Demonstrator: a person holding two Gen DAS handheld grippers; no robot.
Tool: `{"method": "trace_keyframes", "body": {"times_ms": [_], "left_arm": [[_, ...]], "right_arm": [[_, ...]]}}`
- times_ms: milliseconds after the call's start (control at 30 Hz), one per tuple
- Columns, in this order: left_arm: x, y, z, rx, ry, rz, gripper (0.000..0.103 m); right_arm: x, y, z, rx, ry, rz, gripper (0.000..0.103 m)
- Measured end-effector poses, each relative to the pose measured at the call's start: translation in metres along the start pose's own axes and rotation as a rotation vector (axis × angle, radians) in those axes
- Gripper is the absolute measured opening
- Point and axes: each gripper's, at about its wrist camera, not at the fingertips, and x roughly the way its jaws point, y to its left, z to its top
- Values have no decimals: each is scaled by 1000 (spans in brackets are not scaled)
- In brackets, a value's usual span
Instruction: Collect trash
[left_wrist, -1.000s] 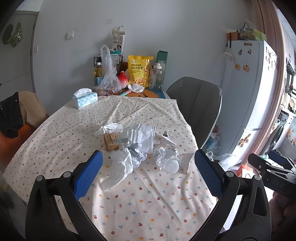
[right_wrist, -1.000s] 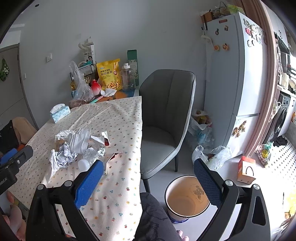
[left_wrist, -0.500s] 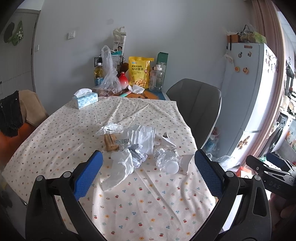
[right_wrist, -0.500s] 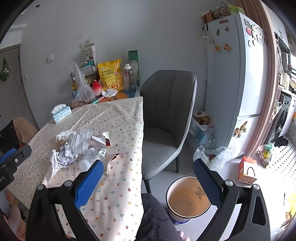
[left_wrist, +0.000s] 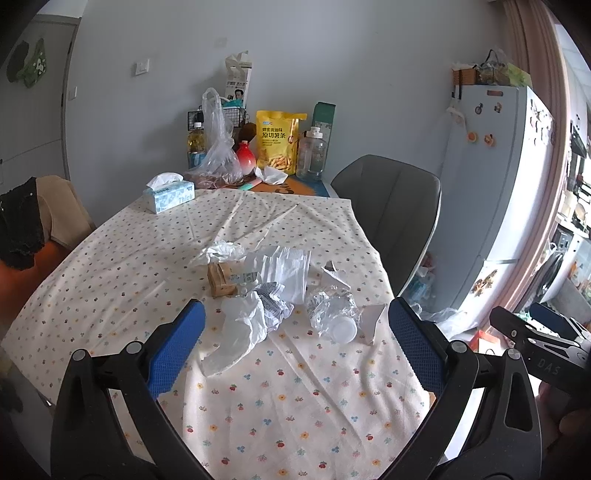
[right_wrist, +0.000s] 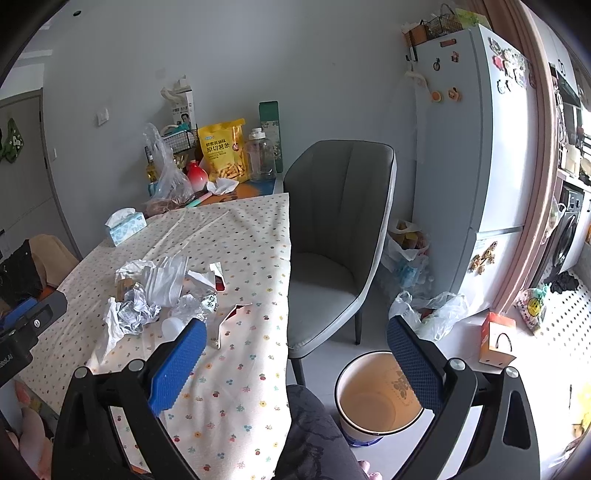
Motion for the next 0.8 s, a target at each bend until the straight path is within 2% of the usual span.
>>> {"method": "trace_keyframes", "body": {"times_ms": [567, 800], "left_arm": [[-2, -1, -3, 9, 1, -2, 98], [3, 3, -6, -3, 30, 3, 98]], "right_arm": [[0, 2, -1, 2, 5, 20, 95], [6, 5, 0, -4, 14, 38, 95]]}}
